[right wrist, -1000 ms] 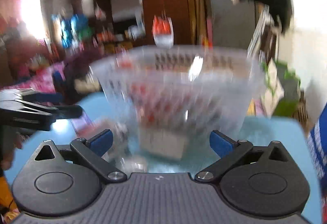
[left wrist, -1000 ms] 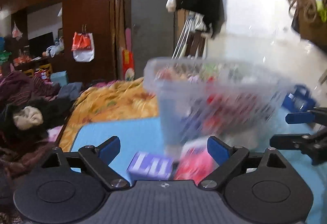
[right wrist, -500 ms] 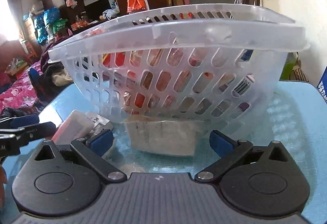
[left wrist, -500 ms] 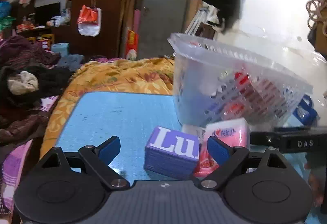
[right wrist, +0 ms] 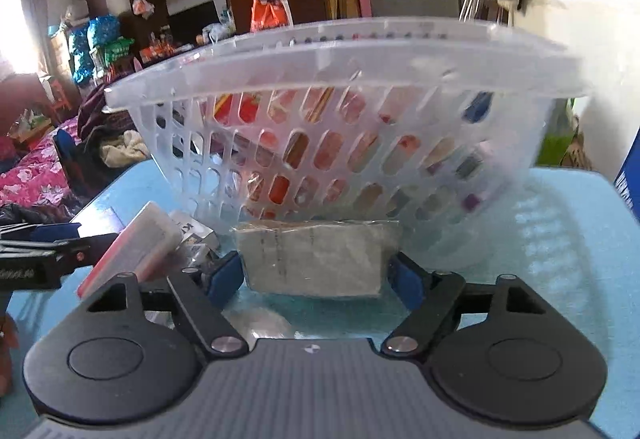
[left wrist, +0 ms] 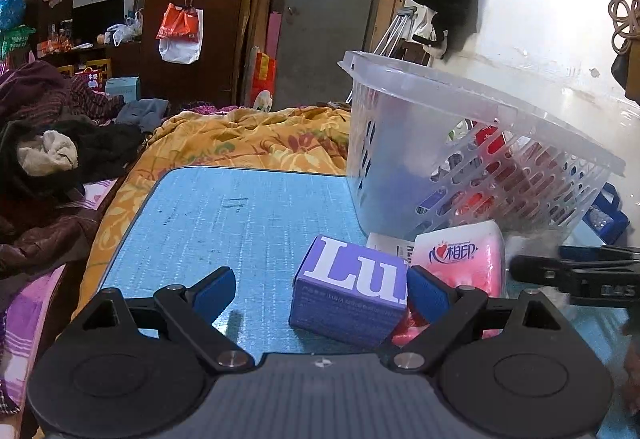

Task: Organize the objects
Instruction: 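Grasp the purple 'Lu' box with the left tool while the right tool grasps a clear-wrapped white pack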

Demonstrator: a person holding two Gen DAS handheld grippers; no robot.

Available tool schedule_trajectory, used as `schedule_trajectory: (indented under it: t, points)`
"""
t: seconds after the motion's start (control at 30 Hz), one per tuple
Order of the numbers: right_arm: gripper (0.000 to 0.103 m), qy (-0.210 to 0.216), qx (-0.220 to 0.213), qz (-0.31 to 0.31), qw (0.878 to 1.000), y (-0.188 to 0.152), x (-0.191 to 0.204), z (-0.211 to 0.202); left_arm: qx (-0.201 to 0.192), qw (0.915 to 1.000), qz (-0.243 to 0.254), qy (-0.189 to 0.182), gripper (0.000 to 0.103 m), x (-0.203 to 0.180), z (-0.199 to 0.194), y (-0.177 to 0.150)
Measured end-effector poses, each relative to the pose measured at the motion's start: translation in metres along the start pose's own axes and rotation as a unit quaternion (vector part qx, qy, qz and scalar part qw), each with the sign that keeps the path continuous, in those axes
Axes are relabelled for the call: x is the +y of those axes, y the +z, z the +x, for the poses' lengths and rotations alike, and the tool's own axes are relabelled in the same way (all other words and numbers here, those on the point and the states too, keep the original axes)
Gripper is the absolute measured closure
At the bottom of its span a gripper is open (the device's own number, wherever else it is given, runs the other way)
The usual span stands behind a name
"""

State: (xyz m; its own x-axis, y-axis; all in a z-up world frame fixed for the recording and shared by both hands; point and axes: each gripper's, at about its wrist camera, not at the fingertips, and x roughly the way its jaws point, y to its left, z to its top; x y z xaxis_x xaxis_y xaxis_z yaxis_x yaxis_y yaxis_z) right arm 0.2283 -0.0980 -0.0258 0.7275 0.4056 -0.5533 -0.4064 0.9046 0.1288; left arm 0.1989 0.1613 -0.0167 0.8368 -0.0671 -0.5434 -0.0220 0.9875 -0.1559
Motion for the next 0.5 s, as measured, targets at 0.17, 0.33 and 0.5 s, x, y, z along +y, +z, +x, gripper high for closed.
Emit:
schedule_trajectory:
  t: [0.17,0.33,0.5]
  points:
    - [0.022,0.033,-0.034,0.006,0.999,-0.014,-0.025,-0.036,0.006,0.9999,-0.014,-0.005,0.009,0.003,0.002,0.002]
    - [0.022,0.047,-0.068,0.008,0.997,-0.024,-0.042,-0.059,0.006,0.9998,-0.009,0.018,0.01,-0.004,0.004,0.004]
    - [0.022,0.065,-0.095,0.031,0.993,-0.023,-0.049,-0.064,-0.008,0.9996,0.006,0.026,0.043,-0.016,-0.002,0.002]
